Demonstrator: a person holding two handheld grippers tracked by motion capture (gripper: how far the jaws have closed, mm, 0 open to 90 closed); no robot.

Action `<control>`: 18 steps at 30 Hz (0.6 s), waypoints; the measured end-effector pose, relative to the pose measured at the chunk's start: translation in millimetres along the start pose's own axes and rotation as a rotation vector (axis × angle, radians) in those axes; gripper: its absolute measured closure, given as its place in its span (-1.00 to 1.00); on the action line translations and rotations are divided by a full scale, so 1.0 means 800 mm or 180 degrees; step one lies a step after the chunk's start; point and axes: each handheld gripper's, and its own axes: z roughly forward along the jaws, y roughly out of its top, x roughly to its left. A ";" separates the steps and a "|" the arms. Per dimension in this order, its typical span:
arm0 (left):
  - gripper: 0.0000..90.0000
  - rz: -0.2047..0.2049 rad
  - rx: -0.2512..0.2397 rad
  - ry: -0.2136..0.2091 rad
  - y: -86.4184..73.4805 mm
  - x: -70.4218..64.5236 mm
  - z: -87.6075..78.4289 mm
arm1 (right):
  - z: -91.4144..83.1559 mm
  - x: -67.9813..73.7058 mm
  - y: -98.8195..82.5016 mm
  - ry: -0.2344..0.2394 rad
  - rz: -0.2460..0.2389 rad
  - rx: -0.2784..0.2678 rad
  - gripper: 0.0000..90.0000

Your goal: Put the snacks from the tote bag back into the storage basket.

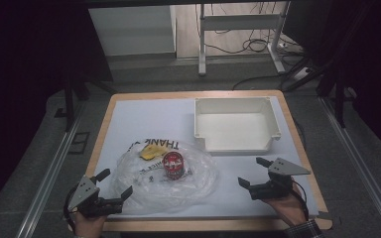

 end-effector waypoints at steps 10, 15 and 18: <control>-0.99 -0.0014 -0.0006 0.0002 0.000 0.000 0.000 | 0.018 0.012 0.013 0.0117 -0.0205 0.0203 -0.91; -0.99 -0.0011 -0.0005 -0.0002 0.000 0.000 0.000 | 0.024 0.015 0.015 0.0169 -0.0226 0.0243 -0.88; -0.99 -0.0006 -0.0009 -0.0008 0.000 0.000 0.000 | 0.027 0.017 0.018 0.0203 -0.0241 0.0304 -0.81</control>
